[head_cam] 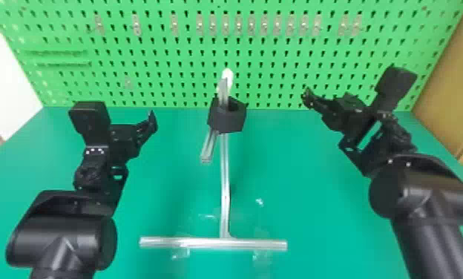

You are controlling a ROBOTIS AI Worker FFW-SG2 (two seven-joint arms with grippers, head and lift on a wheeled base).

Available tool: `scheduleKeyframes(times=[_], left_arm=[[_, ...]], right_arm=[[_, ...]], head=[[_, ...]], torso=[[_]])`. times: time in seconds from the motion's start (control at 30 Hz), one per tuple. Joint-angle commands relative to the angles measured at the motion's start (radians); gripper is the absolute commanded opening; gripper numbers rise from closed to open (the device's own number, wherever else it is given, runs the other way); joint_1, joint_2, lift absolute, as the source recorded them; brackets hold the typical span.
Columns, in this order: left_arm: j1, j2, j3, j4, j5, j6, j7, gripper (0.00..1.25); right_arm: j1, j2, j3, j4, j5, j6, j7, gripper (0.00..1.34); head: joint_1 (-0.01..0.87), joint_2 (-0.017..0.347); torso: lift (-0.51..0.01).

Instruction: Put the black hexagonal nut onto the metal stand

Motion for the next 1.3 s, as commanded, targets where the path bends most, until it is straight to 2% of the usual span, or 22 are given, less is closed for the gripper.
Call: scheduleKeyframes(times=[0.0, 0.2, 0.3, 0.5, 0.83, 1.27], left_arm=[[-0.002, 0.000, 0.000, 0.000, 0.000, 0.002, 0.000, 1.09], [-0.002, -0.002, -0.003, 0.002, -0.006, 0.005, 0.000, 1.09], [-0.004, -0.002, -0.006, 0.006, -0.004, 0.005, 0.000, 1.09], [-0.008, -0.002, -0.011, 0.014, -0.006, 0.005, 0.000, 1.09], [-0.013, -0.002, -0.018, 0.021, -0.007, 0.005, 0.000, 1.09], [-0.013, -0.002, -0.021, 0.031, -0.006, 0.000, 0.000, 1.09]], right_arm=[[0.036, 0.012, 0.008, -0.006, 0.076, -0.063, -0.016, 1.31], [0.076, -0.001, 0.034, -0.008, 0.160, -0.170, -0.058, 1.31], [0.091, -0.004, 0.036, 0.000, 0.168, -0.199, -0.078, 1.31], [0.113, -0.005, 0.039, 0.037, 0.160, -0.271, -0.091, 1.31], [0.122, -0.013, 0.048, 0.055, 0.165, -0.295, -0.091, 1.30], [0.125, -0.024, 0.067, 0.091, 0.113, -0.316, -0.090, 1.29]], head=[[0.693, 0.081], [0.693, 0.081], [0.693, 0.081], [0.693, 0.081], [0.693, 0.081], [0.693, 0.081]], torso=[[-0.001], [-0.001], [-0.001], [-0.001], [-0.001], [-0.001]])
